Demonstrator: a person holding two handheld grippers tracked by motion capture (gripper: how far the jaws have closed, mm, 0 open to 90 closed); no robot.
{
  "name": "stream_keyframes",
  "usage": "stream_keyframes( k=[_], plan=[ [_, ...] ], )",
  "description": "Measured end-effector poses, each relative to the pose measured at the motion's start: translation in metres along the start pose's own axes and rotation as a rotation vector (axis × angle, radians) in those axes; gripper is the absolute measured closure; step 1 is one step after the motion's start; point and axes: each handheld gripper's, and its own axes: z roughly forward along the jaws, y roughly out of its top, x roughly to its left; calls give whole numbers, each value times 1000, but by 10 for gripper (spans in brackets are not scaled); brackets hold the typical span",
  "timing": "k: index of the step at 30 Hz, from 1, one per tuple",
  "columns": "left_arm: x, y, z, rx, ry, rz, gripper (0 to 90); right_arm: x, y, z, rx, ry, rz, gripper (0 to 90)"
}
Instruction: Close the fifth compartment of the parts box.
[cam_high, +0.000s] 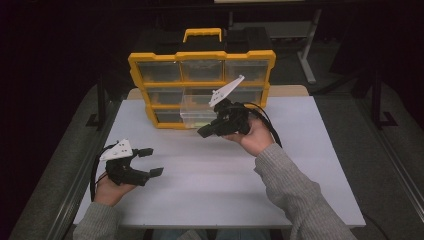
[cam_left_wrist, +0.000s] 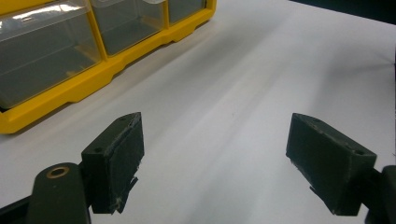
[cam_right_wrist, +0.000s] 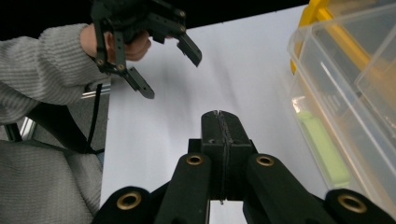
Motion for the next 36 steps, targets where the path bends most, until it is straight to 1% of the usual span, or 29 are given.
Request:
stream_keyframes(
  k=[1, 3, 6, 16, 19, 21, 24, 26, 29, 32, 36],
  plan=[
    [0, 0, 0, 1, 2, 6, 190, 0, -1, 1, 2, -1, -3, 884],
    [-2, 0, 1, 4, 3, -2, 190, 0, -2, 3, 3, -4, -2, 884],
    [-2, 1, 1, 14, 4, 8, 190, 0, -4, 5, 0, -11, -13, 885],
    [-1, 1, 3, 6, -5, -5, 190, -2, -4, 13, 12, -24, -20, 886],
    [-1, 2, 2, 7, -4, -4, 190, -3, -5, 15, 17, -27, -13, 886],
    [-1, 2, 3, 5, -3, -2, 191, -5, -5, 16, 24, -30, -26, 886],
    [0, 2, 3, 8, -4, -3, 190, -3, -5, 17, 27, -33, -17, 886],
    [-1, 2, 3, 6, -5, -2, 190, -4, -5, 17, 29, -41, -29, 886],
    [-1, 2, 4, -3, -4, 4, 191, -3, -5, 17, 33, -49, -22, 886],
    [-2, 1, 5, -4, -8, -9, 191, -5, -5, 18, 29, -57, -22, 887],
    [0, 1, 5, 4, -9, -2, 190, -7, -6, 21, 39, -72, -23, 887]
  ],
)
